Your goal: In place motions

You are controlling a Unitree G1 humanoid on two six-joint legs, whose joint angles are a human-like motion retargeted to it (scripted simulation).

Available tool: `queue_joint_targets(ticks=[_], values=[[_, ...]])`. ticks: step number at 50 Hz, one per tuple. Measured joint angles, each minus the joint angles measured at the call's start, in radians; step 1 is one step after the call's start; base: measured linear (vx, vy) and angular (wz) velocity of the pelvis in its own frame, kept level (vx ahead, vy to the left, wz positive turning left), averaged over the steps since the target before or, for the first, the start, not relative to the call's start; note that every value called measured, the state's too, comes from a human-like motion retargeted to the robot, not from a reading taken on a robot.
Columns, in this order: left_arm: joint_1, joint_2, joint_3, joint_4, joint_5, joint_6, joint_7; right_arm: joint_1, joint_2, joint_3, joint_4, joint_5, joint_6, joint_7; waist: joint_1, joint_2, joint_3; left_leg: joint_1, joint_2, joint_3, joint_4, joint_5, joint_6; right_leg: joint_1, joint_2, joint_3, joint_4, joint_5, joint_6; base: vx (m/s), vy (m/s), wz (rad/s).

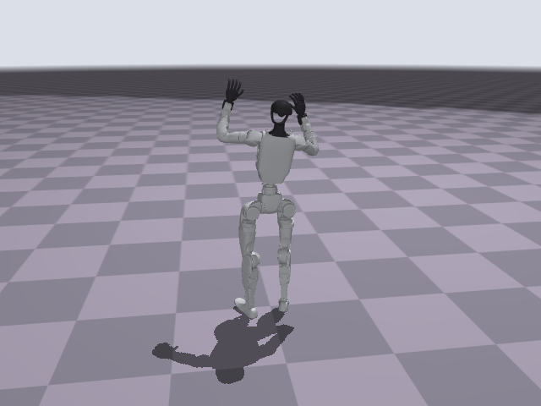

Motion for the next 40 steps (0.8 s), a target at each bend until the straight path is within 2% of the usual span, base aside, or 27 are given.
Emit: queue_joint_targets(ticks=[5,11,15,17,20,23,27,30,35,40], values=[[0.058,-0.072,0.083,0.123,-0.158,0.033,-0.016,0.074,0.07,-0.101,0.107,0.042,0.083,-0.008,-0.003,-0.004,-0.002,-0.004,-0.002,-0.004,0.001,0.001,0.001,0.0,-0.002,-0.003,-0.001,0.0,0.0,0.0,0.0,0.0],[0.145,-0.153,0.217,0.288,-0.428,0.159,-0.039,0.171,0.168,-0.251,0.203,0.102,0.183,-0.016,-0.008,-0.001,-0.003,-0.005,-0.004,-0.005,0.001,0.003,0.001,-0.001,-0.003,-0.004,-0.002,0.0,0.0,0.0,0.0,0.0],[0.154,-0.234,0.28,0.354,-0.659,0.247,-0.175,0.208,0.229,-0.327,0.235,0.187,0.232,-0.05,-0.01,0.001,-0.004,-0.006,-0.004,-0.005,0.0,0.003,0.002,-0.001,-0.003,-0.004,-0.002,-0.001,0.0,0.0,0.0,0.0],[0.158,-0.254,0.307,0.364,-0.769,0.252,-0.256,0.217,0.253,-0.351,0.241,0.23,0.24,-0.068,-0.01,0.002,-0.004,-0.005,-0.005,-0.005,-0.001,0.003,0.002,-0.001,-0.003,-0.004,-0.002,-0.001,0.0,0.0,0.0,0.0],[0.156,-0.28,0.329,0.362,-0.892,0.196,-0.261,0.223,0.278,-0.365,0.246,0.282,0.244,-0.085,-0.011,0.0,-0.003,-0.004,-0.006,-0.006,-0.001,0.004,0.002,0.0,-0.004,-0.005,-0.002,-0.001,0.0,0.0,0.0,0.0],[0.157,-0.272,0.338,0.343,-0.908,0.085,-0.164,0.217,0.277,-0.34,0.246,0.318,0.216,-0.077,-0.01,0.0,-0.002,-0.002,-0.006,-0.004,-0.002,0.004,0.002,0.001,-0.004,-0.004,-0.002,-0.002,0.0,0.0,0.0,0.0],[0.163,-0.226,0.337,0.292,-0.773,-0.005,-0.057,0.193,0.222,-0.266,0.232,0.295,0.132,-0.044,-0.011,0.003,0.001,0.001,-0.005,0.001,-0.003,0.003,0.002,0.0,-0.003,-0.001,-0.002,-0.001,0.0,0.0,0.0,0.0],[0.163,-0.196,0.324,0.242,-0.667,-0.046,-0.042,0.16,0.157,-0.19,0.203,0.21,0.064,-0.032,-0.012,0.006,0.003,0.002,-0.005,0.004,-0.003,0.003,0.002,-0.001,-0.002,0.001,-0.002,-0.001,-0.001,0.0,0.0,0.0],[0.143,-0.141,0.255,0.175,-0.506,-0.161,-0.019,0.086,0.054,-0.062,0.11,0.089,-0.04,-0.013,-0.011,0.009,0.001,0.003,-0.005,0.006,-0.005,0.003,0.002,-0.003,-0.001,0.003,-0.002,-0.001,-0.001,0.0,0.0,0.0],[0.113,-0.066,0.172,0.081,-0.287,-0.267,0.02,0.014,-0.019,0.038,0.0,0.028,-0.109,0.01,-0.01,0.009,0.007,0.007,-0.005,0.005,-0.005,0.002,0.002,0.0,-0.001,0.002,-0.001,-0.002,-0.001,0.0,0.0,0.0]])
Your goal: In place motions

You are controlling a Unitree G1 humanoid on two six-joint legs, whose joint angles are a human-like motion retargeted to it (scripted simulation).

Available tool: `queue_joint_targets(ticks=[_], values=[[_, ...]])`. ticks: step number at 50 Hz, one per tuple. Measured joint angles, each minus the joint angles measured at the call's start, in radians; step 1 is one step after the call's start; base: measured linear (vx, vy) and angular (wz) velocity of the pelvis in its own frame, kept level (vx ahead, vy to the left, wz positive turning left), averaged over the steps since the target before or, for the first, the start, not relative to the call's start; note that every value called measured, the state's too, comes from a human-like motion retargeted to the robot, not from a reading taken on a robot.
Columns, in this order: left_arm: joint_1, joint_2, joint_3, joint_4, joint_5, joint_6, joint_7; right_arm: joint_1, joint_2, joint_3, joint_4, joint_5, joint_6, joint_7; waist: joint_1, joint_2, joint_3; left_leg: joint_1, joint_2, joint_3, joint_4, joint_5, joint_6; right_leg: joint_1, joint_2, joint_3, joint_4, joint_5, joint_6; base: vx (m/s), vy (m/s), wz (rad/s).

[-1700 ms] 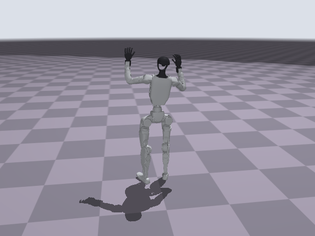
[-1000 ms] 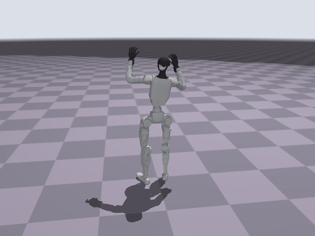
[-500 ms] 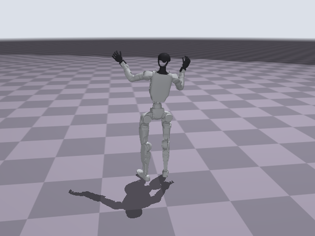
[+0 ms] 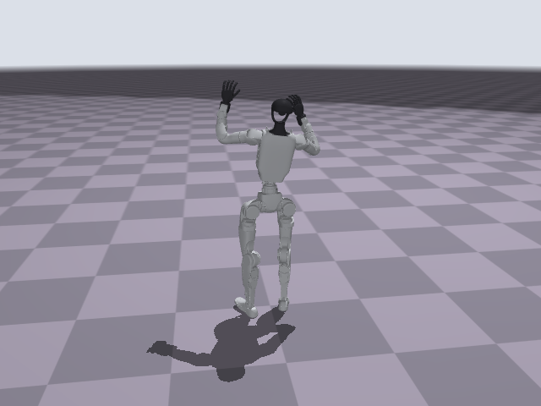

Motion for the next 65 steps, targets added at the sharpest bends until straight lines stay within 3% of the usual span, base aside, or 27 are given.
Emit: queue_joint_targets(ticks=[5,9,22,29,35,40,43,45,49,53,60,65], values=[[-0.043,0.023,-0.074,-0.061,0.151,0.032,0.047,-0.026,-0.025,0.014,-0.072,-0.064,0.018,-0.004,-0.001,0.002,0.006,0.0,-0.001,-0.007,0.0,0.001,0.001,0.005,-0.001,-0.005,0.0,-0.001,0.001,0.0,0.0,0.0],[-0.047,-0.002,-0.074,-0.031,0.145,0.076,0.048,0.008,0.008,-0.033,-0.048,-0.036,0.056,-0.019,-0.002,0.0,0.011,-0.002,-0.002,-0.012,0.001,0.002,0.001,0.007,-0.002,-0.008,-0.001,-0.002,0.001,0.0,0.0,0.0],[0.111,-0.208,0.136,0.255,-0.388,0.227,-0.116,0.206,0.234,-0.28,0.417,0.264,0.231,0.044,-0.003,-0.012,0.047,0.012,-0.002,-0.007,0.002,0.006,0.002,0.018,-0.003,-0.004,-0.001,0.004,-0.001,0.0,0.0,0.0],[0.292,-0.364,0.331,0.337,-0.674,0.264,-0.405,0.44,0.288,-0.371,0.687,0.34,0.157,0.285,0.002,-0.024,0.085,0.016,-0.004,-0.008,0.002,0.011,0.003,0.024,-0.004,-0.004,-0.003,0.006,-0.001,0.0,0.0,0.0],[0.483,-0.536,0.474,0.513,-0.671,0.238,-0.551,0.665,0.412,-0.374,0.924,0.095,0.13,0.536,0.008,-0.028,0.12,0.022,-0.004,-0.008,0.002,0.013,0.001,0.03,-0.005,-0.003,-0.004,0.007,-0.002,0.0,0.0,0.0],[0.535,-0.671,0.522,0.848,-0.658,0.281,-0.619,0.738,0.536,-0.378,1.325,-0.031,0.34,0.769,0.016,-0.02,0.151,0.031,0.0,-0.009,0.0,0.015,0.001,0.037,-0.002,-0.003,-0.003,0.008,-0.002,0.0,0.0,0.0],[0.567,-0.719,0.523,1.089,-0.606,0.384,-0.77,0.725,0.564,-0.394,1.678,-0.12,0.461,0.945,0.008,-0.012,0.16,0.03,0.004,-0.008,0.0,0.016,0.0,0.036,0.001,-0.001,-0.003,0.009,-0.001,0.0,0.0,0.0],[0.599,-0.732,0.496,1.262,-0.496,0.469,-0.915,0.712,0.57,-0.411,1.904,-0.137,0.494,0.957,0.004,-0.002,0.163,0.026,0.007,-0.007,0.0,0.016,0.0,0.032,0.003,-0.001,-0.004,0.01,-0.001,0.0,0.0,0.0],[0.654,-0.752,0.397,1.528,-0.123,0.632,-1.131,0.785,0.636,-0.443,2.052,0.069,0.525,0.735,0.007,0.003,0.175,0.019,0.006,-0.007,0.002,0.016,0.0,0.027,0.001,-0.001,-0.004,0.009,0.0,0.0,0.0,0.0],[0.746,-0.853,0.314,1.585,-0.015,0.655,-1.137,0.851,0.679,-0.475,2.052,0.413,0.513,0.608,-0.007,-0.006,0.184,0.017,0.006,-0.005,0.003,0.014,-0.001,0.024,-0.001,0.002,-0.005,0.009,0.001,0.05,-0.02,-0.04],[0.868,-1.023,0.335,1.585,-0.181,0.65,-1.128,0.799,0.606,-0.642,2.052,0.748,0.523,0.722,-0.03,-0.024,0.183,0.006,0.012,0.012,0.003,0.011,0.0,0.002,0.002,0.015,-0.003,0.014,0.004,-0.03,0.01,-0.09],[0.856,-1.0,0.377,1.585,-0.242,0.68,-1.125,0.696,0.408,-0.896,2.018,0.779,0.556,0.843,0.0,-0.082,0.143,-0.031,-0.007,-0.021,0.007,0.017,0.001,-0.011,-0.019,-0.013,-0.007,0.011,0.008,-0.03,-0.05,0.34]])
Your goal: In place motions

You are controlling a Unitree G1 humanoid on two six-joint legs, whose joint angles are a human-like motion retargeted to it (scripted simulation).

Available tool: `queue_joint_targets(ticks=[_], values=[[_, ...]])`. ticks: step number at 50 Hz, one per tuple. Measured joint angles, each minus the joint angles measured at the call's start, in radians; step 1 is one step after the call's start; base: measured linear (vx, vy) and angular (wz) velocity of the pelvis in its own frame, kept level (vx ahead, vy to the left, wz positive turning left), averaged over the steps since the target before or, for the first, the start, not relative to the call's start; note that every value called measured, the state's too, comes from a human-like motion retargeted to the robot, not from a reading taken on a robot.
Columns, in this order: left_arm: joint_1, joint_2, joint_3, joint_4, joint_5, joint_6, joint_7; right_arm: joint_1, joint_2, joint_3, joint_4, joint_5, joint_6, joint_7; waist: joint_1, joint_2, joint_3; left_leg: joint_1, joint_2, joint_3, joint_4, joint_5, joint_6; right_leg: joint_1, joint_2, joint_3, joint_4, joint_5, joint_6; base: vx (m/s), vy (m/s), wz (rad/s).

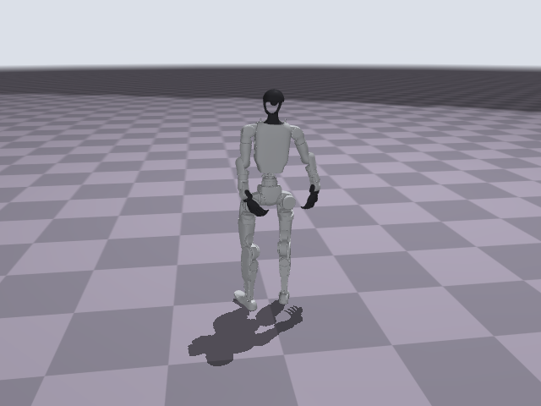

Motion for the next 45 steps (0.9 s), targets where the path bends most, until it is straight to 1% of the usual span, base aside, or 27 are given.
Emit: queue_joint_targets(ticks=[2,3,5,7,8,10,12,15,18,20,23,25,27,28,30,32,33,35,37,38,39,40,41,42,43,45], values=[[-0.024,0.031,-0.005,-0.002,-0.031,-0.016,0.015,-0.008,-0.148,-0.075,-0.036,0.014,0.035,0.045,0.035,-0.024,-0.037,-0.03,-0.007,-0.02,0.003,0.002,0.001,-0.016,-0.009,-0.018,-0.002,-0.002,0.003,0.05,-0.13,0.5],[-0.037,0.047,-0.014,-0.008,-0.046,-0.026,0.02,-0.009,-0.228,-0.102,-0.062,0.017,0.052,0.04,0.056,-0.035,-0.054,-0.045,-0.009,-0.029,0.005,0.003,0.002,-0.022,-0.01,-0.026,-0.003,-0.003,0.005,0.05,-0.16,0.45],[-0.055,0.074,-0.043,-0.045,-0.069,-0.041,0.021,-0.025,-0.388,-0.136,-0.135,-0.012,0.069,-0.02,0.097,-0.056,-0.079,-0.067,-0.012,-0.043,0.009,0.005,0.005,-0.029,-0.013,-0.037,-0.005,-0.006,0.007,0.04,-0.19,0.35],[-0.068,0.101,-0.081,-0.083,-0.071,-0.056,0.014,-0.067,-0.556,-0.085,-0.224,-0.092,0.071,-0.074,0.125,-0.073,-0.099,-0.084,-0.011,-0.052,0.014,0.005,0.006,-0.034,-0.011,-0.043,-0.008,-0.008,0.009,0.0,-0.2,0.22],[-0.073,0.115,-0.1,-0.096,-0.066,-0.064,0.011,-0.099,-0.641,-0.032,-0.277,-0.15,0.079,-0.087,0.131,-0.077,-0.107,-0.09,-0.01,-0.056,0.017,0.005,0.007,-0.035,-0.01,-0.046,-0.008,-0.008,0.009,-0.03,-0.18,0.14],[-0.082,0.142,-0.129,-0.107,-0.042,-0.076,0.015,-0.21,-0.785,0.121,-0.419,-0.299,0.107,-0.115,0.129,-0.077,-0.121,-0.096,-0.008,-0.058,0.021,0.005,0.008,-0.035,-0.008,-0.048,-0.008,-0.009,0.008,0.0,-0.13,0.03],[-0.087,0.172,-0.157,-0.109,-0.005,-0.075,0.023,-0.367,-0.877,0.315,-0.602,-0.44,0.109,-0.177,0.121,-0.074,-0.132,-0.096,-0.004,-0.052,0.022,0.003,0.007,-0.036,-0.004,-0.043,-0.008,-0.01,0.007,-0.01,-0.08,-0.15],[-0.096,0.212,-0.196,-0.116,0.069,-0.064,0.018,-0.65,-0.995,0.666,-0.894,-0.559,0.1,-0.347,0.104,-0.071,-0.133,-0.088,0.0,-0.039,0.021,0.001,0.006,-0.037,0.001,-0.031,-0.006,-0.01,0.005,-0.05,-0.04,-0.2],[-0.108,0.25,-0.235,-0.118,0.154,-0.05,0.008,-0.924,-1.064,0.976,-1.195,-0.653,0.085,-0.55,0.101,-0.084,-0.135,-0.08,0.004,-0.033,0.018,-0.001,0.004,-0.039,0.004,-0.021,-0.002,-0.011,0.002,-0.02,-0.04,-0.07],[-0.113,0.268,-0.25,-0.119,0.198,-0.045,0.005,-1.155,-1.081,1.218,-1.386,-0.71,0.064,-0.643,0.099,-0.096,-0.136,-0.074,0.006,-0.027,0.016,-0.003,0.002,-0.04,0.007,-0.013,0.001,-0.011,0.001,-0.02,-0.07,-0.12],[-0.097,0.26,-0.233,-0.119,0.234,-0.047,-0.002,-1.71,-1.002,1.791,-1.606,-0.783,0.044,-0.711,0.074,-0.093,-0.14,-0.061,0.008,-0.019,0.013,-0.005,0.0,-0.037,0.009,-0.004,0.004,-0.012,-0.002,-0.02,-0.1,-0.12],[-0.092,0.228,-0.221,-0.114,0.246,-0.047,-0.007,-2.039,-0.915,2.12,-1.742,-0.846,0.043,-0.709,0.072,-0.076,-0.14,-0.053,0.009,-0.013,0.01,-0.007,-0.001,-0.035,0.011,0.002,0.005,-0.012,-0.003,0.01,-0.08,-0.13],[-0.092,0.204,-0.215,-0.104,0.25,-0.044,-0.015,-2.208,-0.85,2.269,-1.883,-0.908,0.047,-0.707,0.077,-0.07,-0.141,-0.049,0.01,-0.011,0.008,-0.008,-0.002,-0.035,0.013,0.006,0.007,-0.013,-0.003,0.01,-0.03,-0.05],[-0.091,0.192,-0.214,-0.099,0.25,-0.042,-0.021,-2.254,-0.826,2.297,-1.943,-0.929,0.039,-0.725,0.078,-0.069,-0.141,-0.048,0.01,-0.011,0.007,-0.009,-0.003,-0.034,0.013,0.007,0.007,-0.014,-0.003,0.0,0.0,0.0],[-0.095,0.166,-0.211,-0.089,0.252,-0.039,-0.036,-2.303,-0.815,2.307,-2.04,-0.921,0.004,-0.81,0.079,-0.064,-0.138,-0.051,0.011,-0.017,0.007,-0.009,-0.003,-0.033,0.014,0.005,0.007,-0.016,-0.002,0.01,0.0,0.09],[-0.098,0.143,-0.218,-0.075,0.258,-0.036,-0.054,-2.301,-0.858,2.303,-2.041,-0.833,-0.067,-0.953,0.084,-0.057,-0.138,-0.055,0.01,-0.026,0.008,-0.009,-0.003,-0.032,0.014,0.0,0.007,-0.018,-0.001,0.02,0.03,0.2],[-0.099,0.133,-0.222,-0.068,0.263,-0.034,-0.061,-2.285,-0.893,2.292,-2.005,-0.784,-0.11,-1.018,0.087,-0.054,-0.139,-0.057,0.009,-0.03,0.008,-0.009,-0.002,-0.033,0.014,-0.002,0.007,-0.018,-0.001,0.02,0.05,0.16],[-0.101,0.116,-0.233,-0.052,0.276,-0.029,-0.073,-2.23,-0.979,2.247,-1.876,-0.734,-0.155,-1.079,0.098,-0.047,-0.141,-0.063,0.009,-0.035,0.008,-0.009,-0.001,-0.036,0.014,-0.005,0.007,-0.019,0.0,0.02,0.06,0.1],[-0.101,0.096,-0.245,-0.039,0.283,-0.022,-0.073,-2.122,-1.05,2.148,-1.68,-0.701,-0.097,-1.068,0.112,-0.037,-0.145,-0.071,0.008,-0.037,0.01,-0.009,0.0,-0.039,0.014,-0.008,0.006,-0.019,0.001,0.02,0.07,0.05],[-0.1,0.086,-0.247,-0.032,0.283,-0.019,-0.069,-2.031,-1.068,2.061,-1.566,-0.688,-0.051,-1.043,0.117,-0.032,-0.149,-0.076,0.008,-0.038,0.012,-0.009,0.0,-0.042,0.013,-0.011,0.005,-0.018,0.001,0.02,0.08,0.04],[-0.094,0.081,-0.238,-0.027,0.282,-0.016,-0.063,-1.869,-1.065,1.895,-1.457,-0.682,-0.01,-1.0,0.113,-0.03,-0.154,-0.079,0.008,-0.039,0.013,-0.01,0.001,-0.043,0.013,-0.013,0.003,-0.018,0.002,0.02,0.09,0.05],[-0.084,0.079,-0.222,-0.023,0.28,-0.013,-0.055,-1.67,-1.052,1.691,-1.349,-0.68,0.029,-0.949,0.104,-0.03,-0.161,-0.081,0.007,-0.04,0.013,-0.01,0.002,-0.045,0.013,-0.017,0.002,-0.017,0.002,0.02,0.06,0.01],[-0.077,0.085,-0.206,-0.022,0.275,-0.01,-0.049,-1.465,-1.021,1.47,-1.248,-0.66,0.038,-0.899,0.099,-0.038,-0.165,-0.082,0.007,-0.039,0.014,-0.01,0.002,-0.046,0.012,-0.017,0.001,-0.017,0.002,0.0,0.0,0.0],[-0.072,0.092,-0.192,-0.021,0.27,-0.007,-0.044,-1.283,-0.988,1.267,-1.145,-0.631,0.036,-0.851,0.097,-0.048,-0.169,-0.084,0.007,-0.037,0.014,-0.01,0.002,-0.047,0.012,-0.017,0.0,-0.016,0.003,0.0,0.0,0.0],[-0.069,0.1,-0.181,-0.021,0.262,-0.006,-0.042,-1.148,-0.947,1.101,-1.035,-0.585,0.013,-0.805,0.102,-0.059,-0.173,-0.086,0.008,-0.034,0.015,-0.011,0.003,-0.05,0.013,-0.015,-0.001,-0.016,0.003,0.0,0.0,0.0],[-0.068,0.113,-0.167,-0.021,0.24,-0.005,-0.039,-0.993,-0.866,0.85,-0.801,-0.473,-0.031,-0.701,0.115,-0.076,-0.18,-0.09,0.009,-0.028,0.017,-0.013,0.002,-0.057,0.013,-0.012,-0.002,-0.015,0.003,0.0,0.0,0.0]])
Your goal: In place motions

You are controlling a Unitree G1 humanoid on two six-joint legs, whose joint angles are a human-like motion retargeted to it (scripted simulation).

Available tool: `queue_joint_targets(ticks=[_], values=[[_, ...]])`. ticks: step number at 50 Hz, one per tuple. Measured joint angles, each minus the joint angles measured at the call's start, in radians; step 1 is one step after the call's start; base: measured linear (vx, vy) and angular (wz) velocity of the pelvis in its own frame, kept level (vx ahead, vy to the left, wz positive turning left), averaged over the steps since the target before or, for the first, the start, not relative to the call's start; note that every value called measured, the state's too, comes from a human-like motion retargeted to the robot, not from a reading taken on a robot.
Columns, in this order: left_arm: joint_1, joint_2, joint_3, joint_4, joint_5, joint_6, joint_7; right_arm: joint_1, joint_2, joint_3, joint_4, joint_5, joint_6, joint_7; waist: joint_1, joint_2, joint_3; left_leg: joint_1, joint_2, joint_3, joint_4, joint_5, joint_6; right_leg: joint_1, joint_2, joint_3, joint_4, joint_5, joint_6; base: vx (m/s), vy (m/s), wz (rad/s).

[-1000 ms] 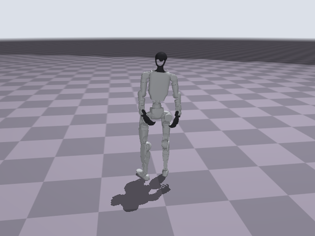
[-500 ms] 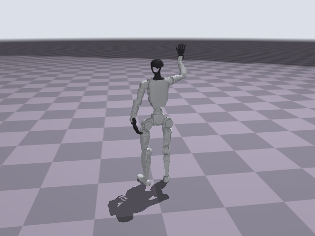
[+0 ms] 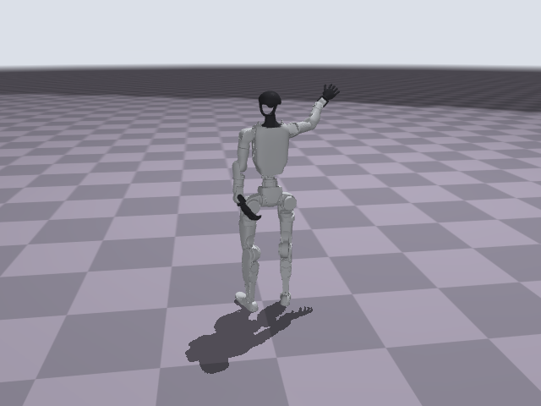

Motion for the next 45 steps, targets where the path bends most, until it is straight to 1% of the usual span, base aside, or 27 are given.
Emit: queue_joint_targets(ticks=[1,2,5,6,7,8,10,12,13,15,16,17,20,24,27,30,33,35,37,38,39,40,42,43,45], values=[[-0.001,0.007,0.006,0.001,-0.013,0.0,0.002,0.032,0.021,-0.09,0.125,0.08,0.015,0.089,0.008,-0.008,-0.003,-0.001,0.001,0.003,0.0,-0.001,0.0,-0.003,0.001,0.002,0.0,0.001,0.0,0.0,0.0,0.0],[-0.001,0.013,0.013,0.003,-0.027,0.0,0.005,0.061,0.037,-0.176,0.242,0.156,0.049,0.192,0.016,-0.015,-0.005,-0.003,0.003,0.006,0.001,-0.001,-0.001,-0.005,0.002,0.003,-0.001,0.001,0.0,0.0,0.0,0.0],[-0.005,0.016,0.037,0.003,-0.067,0.002,0.007,0.145,0.048,-0.397,0.49,0.342,0.26,0.587,0.021,-0.021,-0.005,-0.004,0.007,0.007,0.002,-0.002,-0.001,-0.008,0.005,0.004,-0.001,0.002,0.001,0.0,0.0,0.0],[-0.004,0.01,0.044,0.002,-0.08,0.002,0.006,0.179,0.06,-0.461,0.513,0.415,0.281,0.655,0.016,-0.015,-0.005,-0.003,0.008,0.006,0.001,-0.002,-0.001,-0.009,0.006,0.003,-0.001,0.001,0.001,0.0,0.0,0.0],[-0.004,0.005,0.05,0.0,-0.093,0.001,0.006,0.218,0.081,-0.528,0.52,0.5,0.289,0.692,0.011,-0.01,-0.004,-0.002,0.008,0.006,0.0,-0.003,-0.001,-0.009,0.007,0.003,0.0,0.001,0.0,0.0,0.0,0.0],[-0.003,0.001,0.053,-0.001,-0.106,0.0,0.005,0.265,0.119,-0.601,0.498,0.607,0.269,0.665,0.006,-0.006,-0.003,0.001,0.007,0.008,-0.001,-0.005,-0.001,-0.011,0.008,0.003,0.001,0.001,0.0,0.0,0.0,0.0],[0.004,0.003,0.046,-0.003,-0.122,-0.002,-0.006,0.339,0.221,-0.699,0.407,0.85,0.15,0.486,0.005,-0.001,-0.002,0.017,0.007,0.021,-0.005,-0.009,-0.001,-0.011,0.01,0.014,0.004,0.002,-0.002,0.02,0.1,-0.34],[0.016,0.004,0.035,-0.01,-0.107,-0.001,-0.023,0.342,0.287,-0.687,0.325,1.004,-0.018,0.257,0.011,0.01,-0.006,0.032,0.01,0.044,-0.01,-0.013,-0.002,-0.017,0.012,0.034,0.009,0.006,-0.003,0.04,0.14,-0.55],[0.021,0.006,0.031,-0.014,-0.092,-0.002,-0.029,0.33,0.317,-0.663,0.279,1.037,-0.105,0.139,0.012,0.016,-0.009,0.035,0.012,0.056,-0.01,-0.014,-0.004,-0.021,0.013,0.043,0.011,0.008,-0.004,0.03,0.1,-0.51],[0.027,0.012,0.02,-0.024,-0.064,-0.003,-0.027,0.309,0.349,-0.595,0.178,1.018,-0.22,-0.02,0.01,0.023,-0.013,0.039,0.014,0.069,-0.009,-0.015,-0.006,-0.027,0.012,0.053,0.013,0.01,-0.005,0.01,0.06,-0.33],[0.026,0.015,0.01,-0.028,-0.054,-0.004,-0.019,0.305,0.351,-0.552,0.112,0.982,-0.233,-0.055,0.01,0.025,-0.013,0.038,0.014,0.071,-0.009,-0.015,-0.006,-0.029,0.011,0.055,0.013,0.011,-0.006,0.0,0.0,0.0],[0.024,0.019,0.001,-0.031,-0.045,-0.005,-0.011,0.3,0.35,-0.512,0.044,0.942,-0.241,-0.08,0.011,0.026,-0.013,0.038,0.013,0.073,-0.01,-0.014,-0.007,-0.032,0.01,0.057,0.014,0.011,-0.006,0.0,0.0,0.0],[0.007,0.029,-0.024,-0.037,-0.033,-0.007,0.008,0.286,0.324,-0.407,-0.181,0.805,-0.225,-0.099,0.011,0.027,-0.007,0.034,0.01,0.069,-0.012,-0.011,-0.006,-0.037,0.005,0.056,0.016,0.013,-0.006,0.0,0.0,0.0],[-0.011,0.027,-0.028,-0.049,-0.043,-0.011,-0.006,0.238,0.245,-0.262,-0.474,0.522,-0.221,-0.215,0.004,0.032,0.004,0.031,0.011,0.066,-0.014,-0.008,-0.007,-0.045,0.002,0.055,0.02,0.017,-0.006,0.0,0.0,0.0],[-0.012,0.024,-0.026,-0.061,-0.059,-0.019,-0.019,0.158,0.164,-0.124,-0.676,0.255,-0.199,-0.303,-0.004,0.033,0.019,0.042,0.012,0.076,-0.02,-0.007,-0.009,-0.048,0.0,0.064,0.024,0.022,-0.006,-0.02,0.0,-0.07],[-0.014,0.031,-0.032,-0.054,-0.066,-0.024,-0.017,0.027,0.083,0.054,-0.872,-0.021,-0.153,-0.321,-0.005,0.035,0.031,0.057,0.015,0.095,-0.027,-0.008,-0.011,-0.052,0.002,0.08,0.029,0.027,-0.007,-0.04,-0.04,-0.29],[-0.02,0.051,-0.05,-0.038,-0.051,-0.015,-0.017,-0.177,0.003,0.29,-1.069,-0.268,-0.061,-0.265,-0.008,0.027,0.039,0.066,0.016,0.106,-0.03,-0.008,-0.013,-0.053,0.003,0.09,0.032,0.03,-0.008,-0.02,-0.08,-0.18],[-0.025,0.065,-0.06,-0.035,-0.038,-0.011,-0.021,-0.382,-0.039,0.507,-1.181,-0.372,0.022,-0.236,-0.014,0.02,0.049,0.072,0.015,0.106,-0.032,-0.008,-0.013,-0.05,0.002,0.093,0.034,0.03,-0.009,-0.01,-0.03,-0.01],[-0.024,0.062,-0.057,-0.042,-0.025,-0.012,-0.025,-0.681,-0.03,0.821,-1.232,-0.428,0.065,-0.239,-0.026,0.026,0.055,0.074,0.014,0.101,-0.032,-0.006,-0.014,-0.045,0.001,0.092,0.035,0.028,-0.008,0.0,0.0,0.0],[-0.022,0.057,-0.055,-0.048,-0.021,-0.014,-0.026,-0.81,-0.015,0.958,-1.24,-0.435,0.057,-0.249,-0.031,0.03,0.057,0.074,0.013,0.098,-0.032,-0.005,-0.014,-0.043,0.0,0.09,0.035,0.028,-0.008,0.0,0.0,0.0],[-0.02,0.053,-0.056,-0.054,-0.02,-0.017,-0.025,-0.886,-0.007,1.04,-1.246,-0.437,0.031,-0.261,-0.035,0.032,0.057,0.074,0.013,0.094,-0.031,-0.005,-0.014,-0.04,-0.001,0.087,0.033,0.027,-0.008,-0.01,-0.01,0.18],[-0.017,0.05,-0.056,-0.06,-0.019,-0.02,-0.024,-0.935,-0.003,1.095,-1.251,-0.438,-0.004,-0.275,-0.038,0.032,0.056,0.074,0.012,0.09,-0.031,-0.004,-0.013,-0.037,-0.002,0.084,0.032,0.026,-0.008,0.0,0.01,0.2],[-0.022,0.029,-0.062,-0.069,-0.019,-0.025,-0.023,-0.986,-0.017,1.15,-1.206,-0.417,-0.054,-0.327,-0.034,0.045,0.057,0.071,0.01,0.082,-0.031,-0.003,-0.012,-0.033,-0.003,0.077,0.03,0.025,-0.006,0.01,0.05,0.2],[-0.027,0.016,-0.065,-0.071,-0.019,-0.026,-0.024,-0.987,-0.035,1.154,-1.166,-0.397,-0.058,-0.36,-0.03,0.053,0.057,0.069,0.009,0.077,-0.031,-0.003,-0.011,-0.031,-0.004,0.073,0.029,0.024,-0.006,0.01,0.09,0.2],[-0.039,-0.013,-0.071,-0.074,-0.016,-0.026,-0.025,-0.94,-0.081,1.113,-1.055,-0.338,-0.037,-0.396,-0.018,0.072,0.057,0.064,0.006,0.069,-0.031,-0.003,-0.009,-0.029,-0.004,0.066,0.027,0.022,-0.004,0.02,0.1,0.2]])
